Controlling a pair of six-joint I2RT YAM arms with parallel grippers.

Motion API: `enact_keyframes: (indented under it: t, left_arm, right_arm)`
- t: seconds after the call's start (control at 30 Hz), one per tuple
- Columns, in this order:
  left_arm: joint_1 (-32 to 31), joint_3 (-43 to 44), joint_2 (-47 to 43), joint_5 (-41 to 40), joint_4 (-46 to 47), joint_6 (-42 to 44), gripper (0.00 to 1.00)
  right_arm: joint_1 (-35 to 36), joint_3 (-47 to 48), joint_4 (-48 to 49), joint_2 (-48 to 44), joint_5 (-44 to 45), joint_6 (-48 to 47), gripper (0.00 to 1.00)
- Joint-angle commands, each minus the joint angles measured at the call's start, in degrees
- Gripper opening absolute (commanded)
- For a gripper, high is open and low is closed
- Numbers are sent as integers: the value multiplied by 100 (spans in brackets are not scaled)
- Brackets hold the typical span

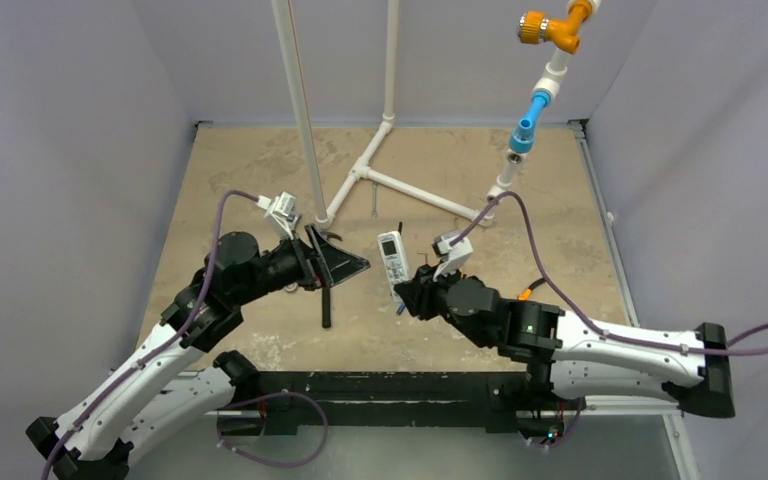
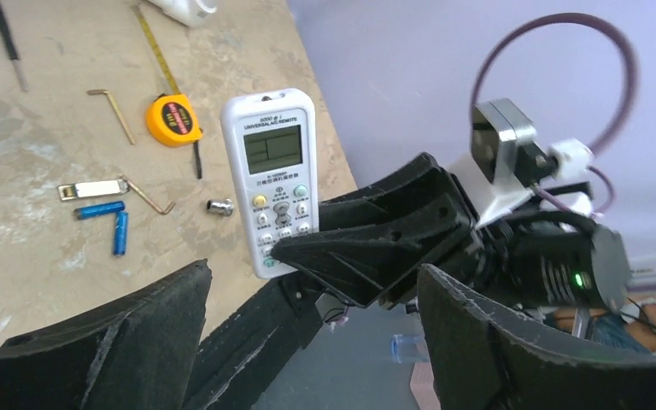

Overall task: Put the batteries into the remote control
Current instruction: Adjust the remote control.

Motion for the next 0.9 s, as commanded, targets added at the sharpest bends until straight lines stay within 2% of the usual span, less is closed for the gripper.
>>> enact_keyframes:
  t: [0.0, 0.1, 0.2, 0.3, 0.47, 0.87]
  left_arm:
    - [-2, 635, 354, -496, -1627, 32, 87]
    - [-3, 1263, 792, -635, -2477, 112, 86]
    - [26, 1640, 1039, -501, -2978, 36, 86]
    - [162, 1632, 1171, 71, -2977, -163, 85]
    - [533, 1495, 1496, 969, -3123, -545, 82]
    - [548, 1349, 1494, 1290, -2706, -1405, 81]
  right_arm:
    - [668, 988, -1792, 1091, 2596, -560, 0]
    - [1300, 1217, -1728, 1560, 3408, -872, 0]
    - [1593, 1337, -1682, 1761, 3696, -1187, 0]
    - [1930, 1371, -1623, 1832, 3995, -1443, 0]
    - [2267, 1259, -893, 1885, 4070, -2413, 0]
    - [2348, 1638, -730, 2401, 3980, -3088, 0]
